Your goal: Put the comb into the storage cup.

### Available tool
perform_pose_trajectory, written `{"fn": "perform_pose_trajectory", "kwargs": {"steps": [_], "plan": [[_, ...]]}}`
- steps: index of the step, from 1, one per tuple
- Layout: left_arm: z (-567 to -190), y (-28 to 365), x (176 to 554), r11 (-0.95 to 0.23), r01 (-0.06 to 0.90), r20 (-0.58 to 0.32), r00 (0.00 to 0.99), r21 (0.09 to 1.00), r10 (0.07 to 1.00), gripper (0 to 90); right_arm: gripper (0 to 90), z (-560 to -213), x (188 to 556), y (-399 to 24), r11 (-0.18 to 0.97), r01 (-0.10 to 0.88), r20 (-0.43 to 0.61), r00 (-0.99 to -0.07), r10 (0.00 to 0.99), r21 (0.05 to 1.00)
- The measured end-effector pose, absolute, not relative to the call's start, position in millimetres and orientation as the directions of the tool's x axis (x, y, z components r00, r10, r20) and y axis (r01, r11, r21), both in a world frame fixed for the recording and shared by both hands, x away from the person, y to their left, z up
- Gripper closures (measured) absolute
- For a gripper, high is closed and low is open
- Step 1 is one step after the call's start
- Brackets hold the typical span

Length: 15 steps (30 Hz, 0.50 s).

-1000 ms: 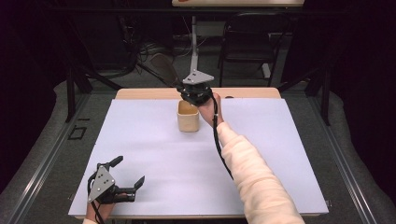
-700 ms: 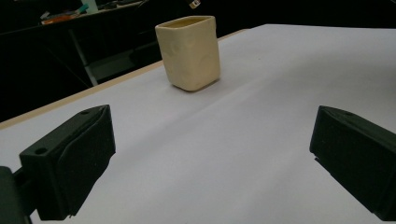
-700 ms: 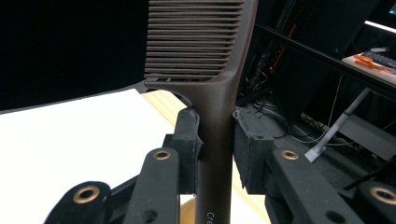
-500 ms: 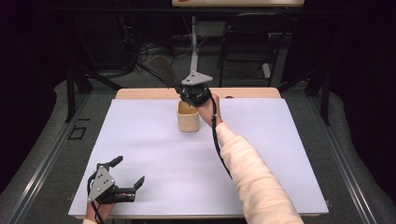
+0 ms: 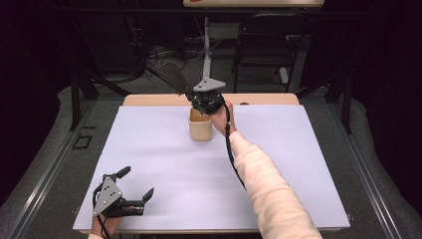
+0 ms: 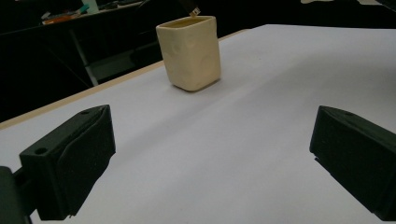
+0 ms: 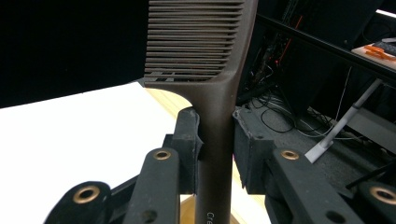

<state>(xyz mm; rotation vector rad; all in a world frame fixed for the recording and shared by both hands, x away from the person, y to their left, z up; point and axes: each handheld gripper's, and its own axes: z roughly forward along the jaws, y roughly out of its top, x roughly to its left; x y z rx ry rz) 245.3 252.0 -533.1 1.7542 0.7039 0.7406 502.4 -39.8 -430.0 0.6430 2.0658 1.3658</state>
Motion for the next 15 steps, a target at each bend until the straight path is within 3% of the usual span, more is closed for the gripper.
{"fn": "perform_pose_trajectory", "kwargs": {"steps": [15], "plan": [[-533.2, 252.1, 245.4, -0.269, 0.106, 0.143, 0.634, 0.957, 0.760, 0.4, 72.1, -439.0, 506.1, -41.3, 0.367, 0.103, -0.183, -0.725, 0.664, 0.924]]}}
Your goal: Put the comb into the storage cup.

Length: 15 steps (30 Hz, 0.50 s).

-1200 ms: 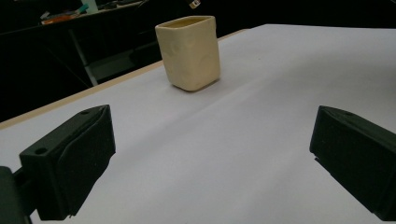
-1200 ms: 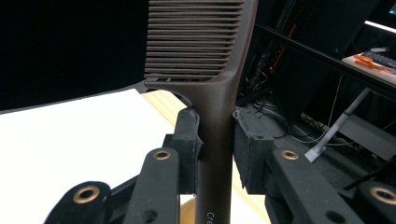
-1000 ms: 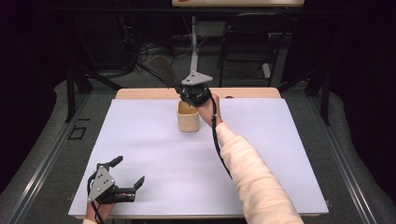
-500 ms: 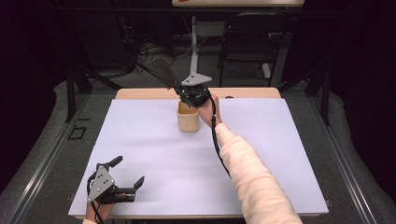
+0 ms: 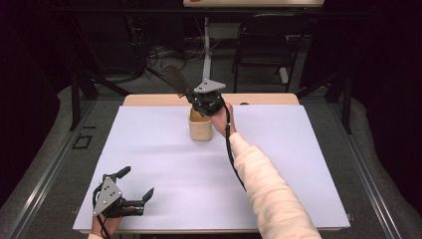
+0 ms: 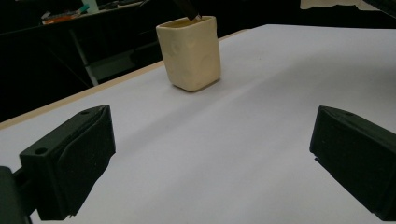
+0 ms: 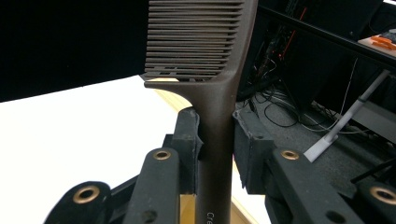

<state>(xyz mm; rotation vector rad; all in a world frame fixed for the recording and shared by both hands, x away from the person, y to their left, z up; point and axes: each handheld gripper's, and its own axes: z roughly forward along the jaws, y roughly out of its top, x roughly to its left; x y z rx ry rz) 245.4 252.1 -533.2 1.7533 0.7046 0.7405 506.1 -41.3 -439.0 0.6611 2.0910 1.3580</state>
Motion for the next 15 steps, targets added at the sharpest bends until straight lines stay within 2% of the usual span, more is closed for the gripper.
{"fn": "perform_pose_trajectory", "kwargs": {"steps": [15], "plan": [[-533.1, 252.2, 245.2, -0.269, 0.105, 0.144, 0.633, 0.957, 0.761, 0.4, 72.1, -445.9, 507.6, -41.0, 0.367, 0.117, -0.170, -0.731, 0.661, 0.923]]}}
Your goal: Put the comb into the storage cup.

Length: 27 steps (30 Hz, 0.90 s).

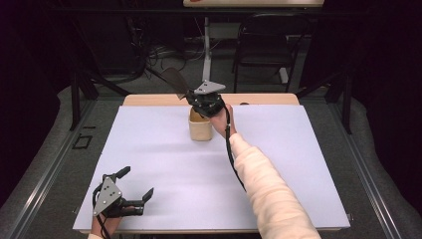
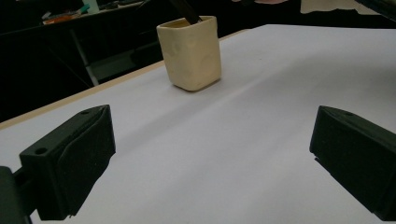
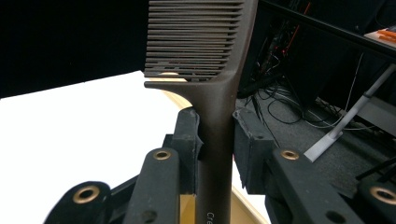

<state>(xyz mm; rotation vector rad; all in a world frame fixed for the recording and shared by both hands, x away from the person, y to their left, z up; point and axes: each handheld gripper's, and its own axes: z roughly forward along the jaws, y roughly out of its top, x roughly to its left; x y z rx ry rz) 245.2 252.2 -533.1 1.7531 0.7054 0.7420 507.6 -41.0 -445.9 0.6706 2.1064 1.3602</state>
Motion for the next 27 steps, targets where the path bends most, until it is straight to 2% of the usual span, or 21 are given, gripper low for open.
{"fn": "perform_pose_trajectory", "kwargs": {"steps": [27], "plan": [[-533.1, 252.4, 245.2, -0.270, 0.106, 0.145, 0.631, 0.957, 0.762, 0.4, 72.0, -458.8, 508.9, -44.1, 0.381, 0.148, -0.156, -0.735, 0.660, 0.913]]}}
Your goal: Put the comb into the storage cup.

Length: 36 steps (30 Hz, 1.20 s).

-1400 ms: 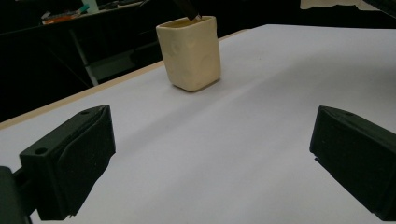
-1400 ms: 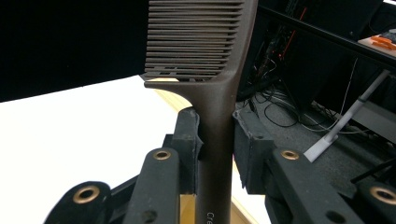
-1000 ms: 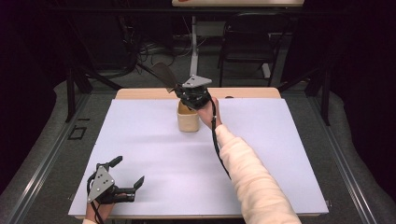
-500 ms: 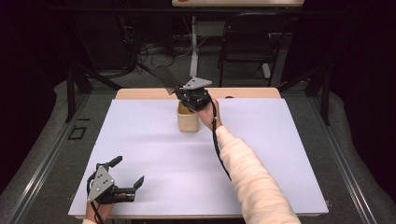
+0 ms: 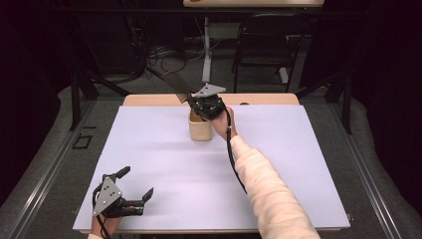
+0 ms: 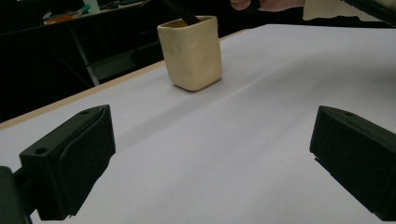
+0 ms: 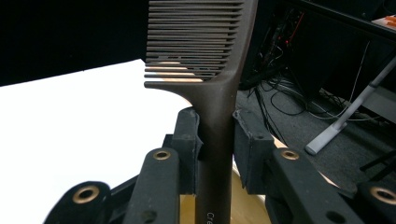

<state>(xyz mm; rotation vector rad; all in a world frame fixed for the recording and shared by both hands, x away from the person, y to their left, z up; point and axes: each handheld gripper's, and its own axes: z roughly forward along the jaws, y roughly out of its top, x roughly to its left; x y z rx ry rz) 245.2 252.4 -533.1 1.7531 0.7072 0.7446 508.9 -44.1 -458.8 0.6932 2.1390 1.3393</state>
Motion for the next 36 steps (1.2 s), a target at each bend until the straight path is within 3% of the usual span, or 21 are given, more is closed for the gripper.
{"fn": "perform_pose_trajectory", "kwargs": {"steps": [36], "plan": [[-533.2, 252.4, 245.4, -0.269, 0.106, 0.145, 0.631, 0.957, 0.762, 0.3, 71.6, -474.2, 513.0, -45.7, 0.422, 0.212, -0.133, -0.745, 0.654, 0.881]]}}
